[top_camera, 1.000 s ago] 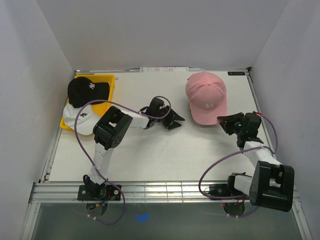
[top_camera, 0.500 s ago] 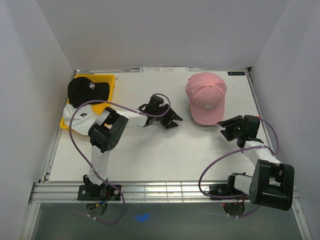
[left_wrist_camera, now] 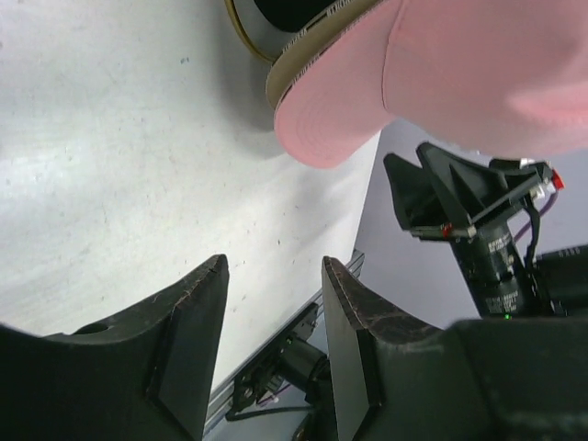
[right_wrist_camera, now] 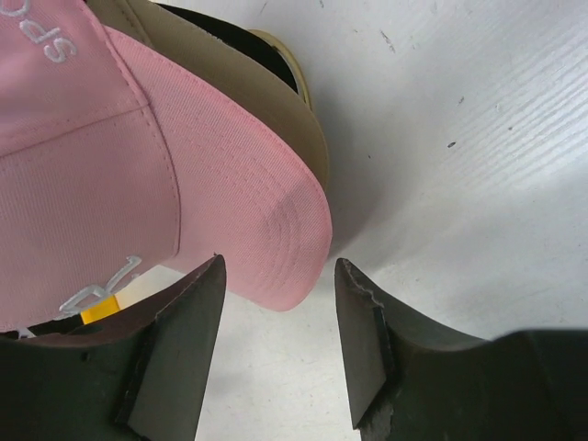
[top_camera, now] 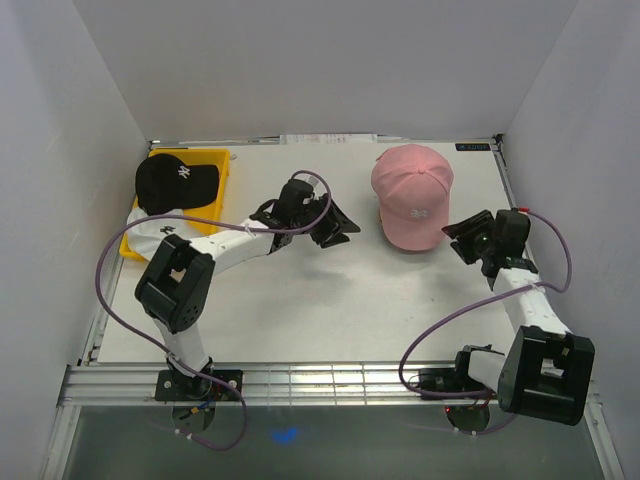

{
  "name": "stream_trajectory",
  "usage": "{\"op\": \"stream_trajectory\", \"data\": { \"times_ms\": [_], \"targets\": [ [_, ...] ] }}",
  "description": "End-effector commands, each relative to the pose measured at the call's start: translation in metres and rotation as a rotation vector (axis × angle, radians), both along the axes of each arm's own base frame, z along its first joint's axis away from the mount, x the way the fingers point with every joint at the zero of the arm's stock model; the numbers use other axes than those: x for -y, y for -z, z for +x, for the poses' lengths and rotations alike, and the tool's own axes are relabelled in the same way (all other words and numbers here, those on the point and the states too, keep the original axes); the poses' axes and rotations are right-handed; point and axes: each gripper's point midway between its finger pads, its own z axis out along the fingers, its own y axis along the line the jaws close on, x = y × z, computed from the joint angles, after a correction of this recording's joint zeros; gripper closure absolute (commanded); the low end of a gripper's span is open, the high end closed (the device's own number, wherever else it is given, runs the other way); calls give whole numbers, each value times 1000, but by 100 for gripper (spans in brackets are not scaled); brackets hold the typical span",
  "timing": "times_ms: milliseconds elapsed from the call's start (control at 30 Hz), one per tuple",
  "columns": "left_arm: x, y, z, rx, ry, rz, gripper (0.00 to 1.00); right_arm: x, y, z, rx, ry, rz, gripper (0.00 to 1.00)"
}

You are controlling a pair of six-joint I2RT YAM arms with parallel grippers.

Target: Stack the hats

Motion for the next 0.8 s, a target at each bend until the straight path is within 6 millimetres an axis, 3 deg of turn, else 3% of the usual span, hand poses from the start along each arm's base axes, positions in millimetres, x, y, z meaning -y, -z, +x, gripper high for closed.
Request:
{"op": "stream_trajectory", "data": {
  "times_ms": [0,200,333,533,567,767],
  "targets": [
    [-17,-22,-17,49,15,22,44,3,-6,15,12,-15,-27,45],
    [-36,-48,-37,98,14,35,44,-8,14,37,-16,-63,-6,48],
    [-41,-60,-40,120,9,39,44,-32,25,41,-36,-128,-31,49],
    [-44,-62,-42,122,6,45,44,-49,33,42,-46,-167,-32,50],
    [-45,-62,-43,124,4,45,44,-61,32,40,-41,-199,-31,50],
    [-45,-60,-43,120,4,46,44,-61,31,32,-50,-191,-51,50]
  ]
}}
